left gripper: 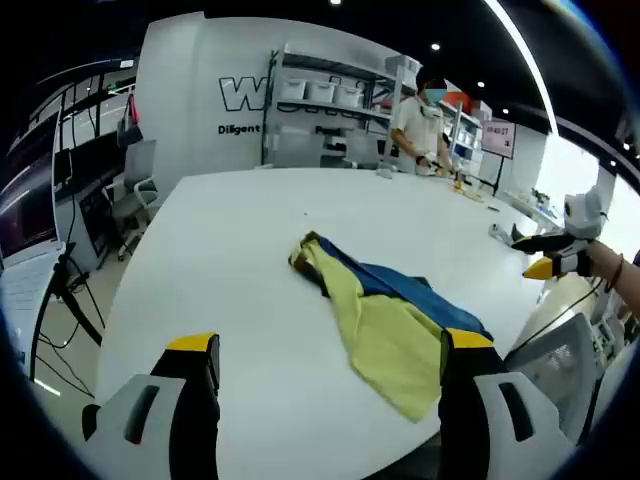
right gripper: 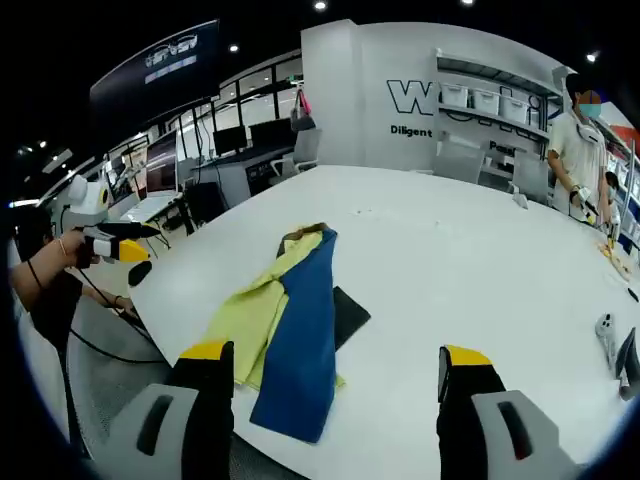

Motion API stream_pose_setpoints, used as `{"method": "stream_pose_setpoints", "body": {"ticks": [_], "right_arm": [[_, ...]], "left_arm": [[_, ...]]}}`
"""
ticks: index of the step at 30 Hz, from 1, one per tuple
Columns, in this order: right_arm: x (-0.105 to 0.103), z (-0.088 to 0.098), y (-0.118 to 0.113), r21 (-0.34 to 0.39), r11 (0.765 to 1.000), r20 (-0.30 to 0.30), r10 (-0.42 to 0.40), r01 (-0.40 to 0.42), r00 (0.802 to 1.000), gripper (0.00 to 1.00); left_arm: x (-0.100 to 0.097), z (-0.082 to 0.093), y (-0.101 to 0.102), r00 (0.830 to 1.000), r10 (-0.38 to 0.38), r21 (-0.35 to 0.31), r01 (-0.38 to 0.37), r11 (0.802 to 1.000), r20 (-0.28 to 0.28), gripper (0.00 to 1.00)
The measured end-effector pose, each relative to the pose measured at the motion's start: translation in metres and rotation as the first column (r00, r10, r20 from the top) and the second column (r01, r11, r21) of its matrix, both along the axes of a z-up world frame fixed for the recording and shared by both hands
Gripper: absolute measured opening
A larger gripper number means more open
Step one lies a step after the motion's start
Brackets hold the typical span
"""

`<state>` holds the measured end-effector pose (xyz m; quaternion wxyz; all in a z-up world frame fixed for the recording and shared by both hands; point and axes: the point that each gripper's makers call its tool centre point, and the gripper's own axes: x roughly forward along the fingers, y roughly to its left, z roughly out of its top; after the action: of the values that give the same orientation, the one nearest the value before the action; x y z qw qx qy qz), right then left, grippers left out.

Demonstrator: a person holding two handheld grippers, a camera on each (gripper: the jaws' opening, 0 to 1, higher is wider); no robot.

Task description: Fold the garment on the visible template until the final outline fits inside the template.

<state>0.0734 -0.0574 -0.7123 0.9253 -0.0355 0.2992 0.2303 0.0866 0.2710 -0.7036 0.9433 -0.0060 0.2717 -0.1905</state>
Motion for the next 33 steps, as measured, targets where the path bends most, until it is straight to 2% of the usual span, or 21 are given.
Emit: {"method": "stream_pose_setpoints", "body": {"ticks": [18,33], "right_arm": [[0.0005,0.0008,-0.0021,0.007,1.0,0.005,-0.001,0.001,1.0,0.79],[0.0007,-0.0011,0.0012,0.026,1.0,0.007,-0.004,0.004,1.0,0.78]], "left_arm": [[0.0025,0.0018,0.005,1.0,0.017,-0.005,-0.017,1.0,0.005,0.83],[0.0067,-0.0001,0.001,1.0,-0.008,0.011,0.008,1.0,-0.013,0.79]]}}
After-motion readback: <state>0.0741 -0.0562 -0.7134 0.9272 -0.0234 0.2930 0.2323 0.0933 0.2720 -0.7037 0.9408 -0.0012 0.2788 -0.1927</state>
